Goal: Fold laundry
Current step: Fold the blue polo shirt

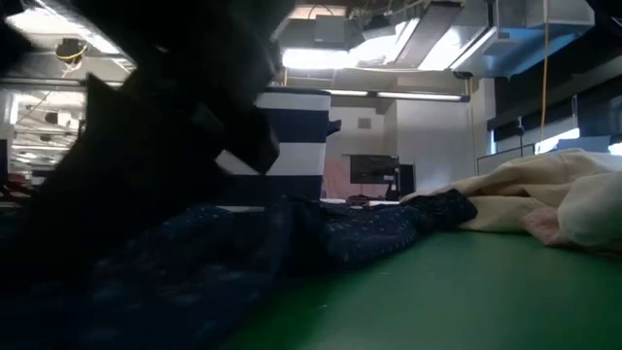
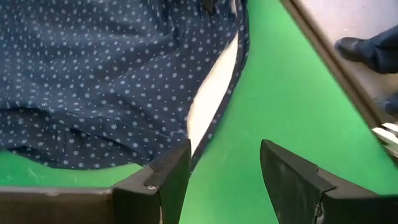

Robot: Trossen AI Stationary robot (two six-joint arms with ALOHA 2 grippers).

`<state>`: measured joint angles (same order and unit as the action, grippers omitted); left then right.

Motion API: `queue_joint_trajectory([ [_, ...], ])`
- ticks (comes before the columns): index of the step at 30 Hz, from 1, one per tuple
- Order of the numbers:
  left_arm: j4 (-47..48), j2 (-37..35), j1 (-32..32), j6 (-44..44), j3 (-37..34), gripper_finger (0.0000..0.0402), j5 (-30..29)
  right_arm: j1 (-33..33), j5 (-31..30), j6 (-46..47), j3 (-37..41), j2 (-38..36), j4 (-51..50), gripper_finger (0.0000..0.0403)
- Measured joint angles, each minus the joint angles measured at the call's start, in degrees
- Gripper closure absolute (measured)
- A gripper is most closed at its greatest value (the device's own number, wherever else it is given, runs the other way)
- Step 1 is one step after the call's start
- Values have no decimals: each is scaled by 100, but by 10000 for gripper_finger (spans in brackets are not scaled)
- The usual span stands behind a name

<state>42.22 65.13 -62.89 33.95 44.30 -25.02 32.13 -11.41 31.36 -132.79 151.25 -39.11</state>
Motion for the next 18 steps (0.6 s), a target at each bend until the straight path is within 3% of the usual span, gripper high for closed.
queue_joint_trajectory([
  [5, -584, 259, 285, -25, -424, 214, 111, -38, -5, -167, -44, -10, -216, 228],
  [12, -1571, 990, 905, -799, -580, 214, 333, -38, 40, -20, -44, 1, -140, 326],
  [18, -2055, 1671, 1394, -1233, -580, 196, 776, -38, 43, 255, -44, 6, -111, 379],
])
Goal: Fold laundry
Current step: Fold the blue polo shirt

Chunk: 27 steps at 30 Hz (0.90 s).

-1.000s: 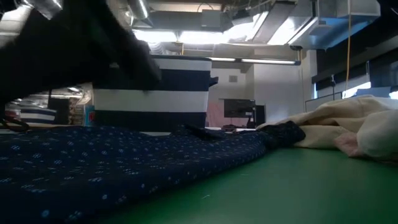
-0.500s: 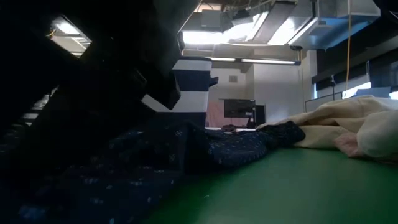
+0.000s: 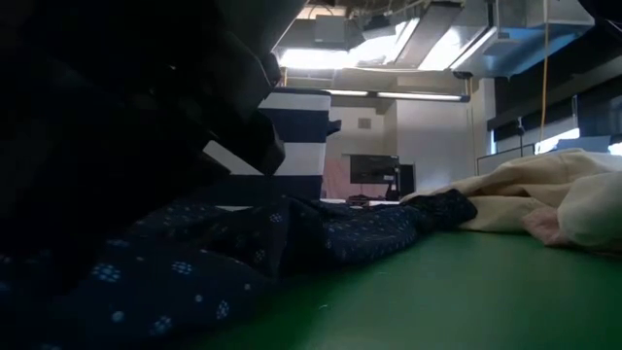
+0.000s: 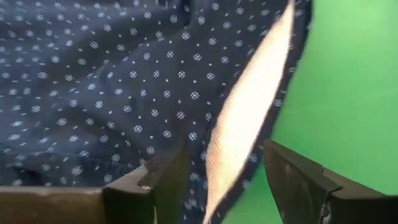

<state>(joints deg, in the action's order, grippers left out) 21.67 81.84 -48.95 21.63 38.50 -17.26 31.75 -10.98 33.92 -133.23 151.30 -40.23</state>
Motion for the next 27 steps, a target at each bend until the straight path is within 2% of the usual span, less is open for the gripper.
queue_joint_trajectory([
  [4, -71, 443, 207, -214, 0, 175, 236, 7, -2, 183, 2, 4, 42, 386],
  [7, -88, 731, 291, -273, 29, 168, 463, 7, 0, 233, 4, 7, 51, 376],
  [13, -247, 934, 298, -720, 50, 181, 507, 9, -16, 249, 7, 9, 76, 367],
  [17, -265, 953, 293, -984, 46, 230, 526, 9, -113, 249, 8, 11, 78, 367],
  [23, -282, 960, 282, -1029, 44, 373, 722, 13, -235, 196, 11, 2, 69, 385],
  [27, -261, 956, 280, -930, 44, 391, 752, 14, -320, 195, 19, -74, -75, 393],
])
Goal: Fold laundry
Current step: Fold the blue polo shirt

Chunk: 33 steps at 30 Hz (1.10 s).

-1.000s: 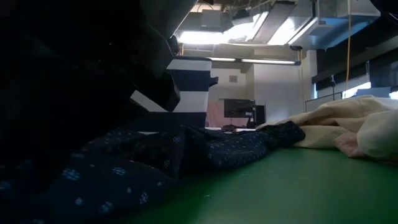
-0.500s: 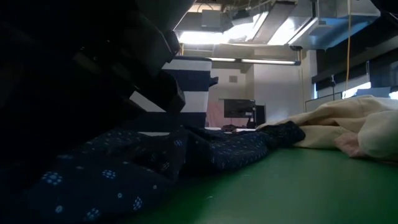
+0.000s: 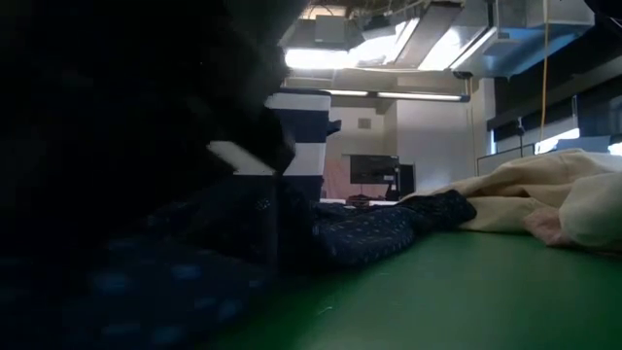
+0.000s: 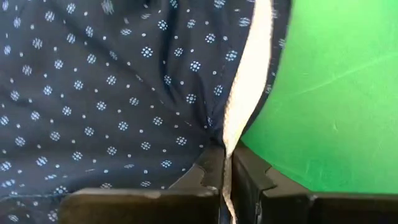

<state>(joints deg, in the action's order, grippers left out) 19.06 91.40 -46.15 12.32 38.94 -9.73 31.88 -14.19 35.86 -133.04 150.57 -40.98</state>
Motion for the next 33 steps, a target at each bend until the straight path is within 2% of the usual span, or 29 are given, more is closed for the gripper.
queue_joint_trajectory([
  [5, 478, -321, -27, 609, 137, 397, 257, 37, -183, 142, 18, -306, -607, 395],
  [12, 1363, -1307, -64, 1285, 647, 399, 438, 41, -322, 150, 8, -852, -854, 393],
  [16, 1353, -1772, -65, 1460, 781, 400, 600, 45, -320, 101, 5, -1086, -852, 396],
  [21, 1328, -1937, -278, 1730, 776, 400, 788, 138, -278, 100, 1, -1071, -382, 393],
  [26, 1112, -1871, -837, 2228, 782, 401, 769, 377, -462, 240, 3, -1015, 435, 396],
  [33, 987, -1857, -1370, 3025, 790, 396, 429, 633, -828, 472, -1, -1008, 1141, 397],
])
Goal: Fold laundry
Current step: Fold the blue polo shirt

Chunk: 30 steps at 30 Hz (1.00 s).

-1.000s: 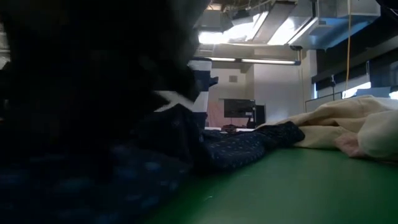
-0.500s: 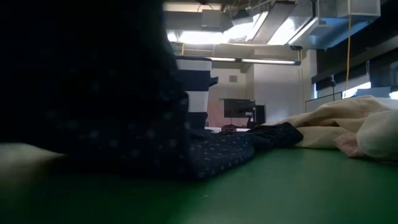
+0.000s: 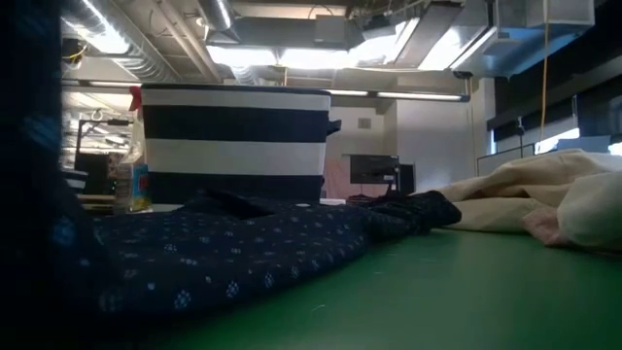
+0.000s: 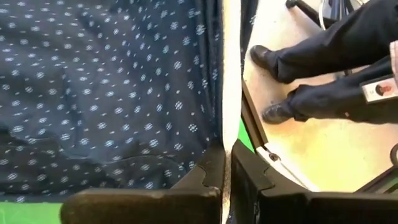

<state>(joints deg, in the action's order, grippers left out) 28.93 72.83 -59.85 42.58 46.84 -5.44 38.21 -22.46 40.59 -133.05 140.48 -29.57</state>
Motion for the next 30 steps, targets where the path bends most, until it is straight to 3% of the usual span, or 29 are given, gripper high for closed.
queue_joint_trajectory([
  [5, 284, -82, 186, -85, 133, 394, -17, -9, -236, -50, 0, -50, -177, 392],
  [10, 1395, -217, 802, -946, 988, 394, -291, -164, -288, -185, -7, -473, -1167, 397],
  [17, 2381, -235, 2366, -2214, 1974, 393, -447, -545, -299, -187, -9, -1008, -3449, 393],
  [23, 2461, -235, 3889, -3092, 2043, 393, -231, -981, -361, -219, -11, -1387, -5083, 394],
  [30, 2326, -207, 5373, -4360, 2044, 393, -80, -1662, -417, -694, -11, -1696, -5902, 395],
])
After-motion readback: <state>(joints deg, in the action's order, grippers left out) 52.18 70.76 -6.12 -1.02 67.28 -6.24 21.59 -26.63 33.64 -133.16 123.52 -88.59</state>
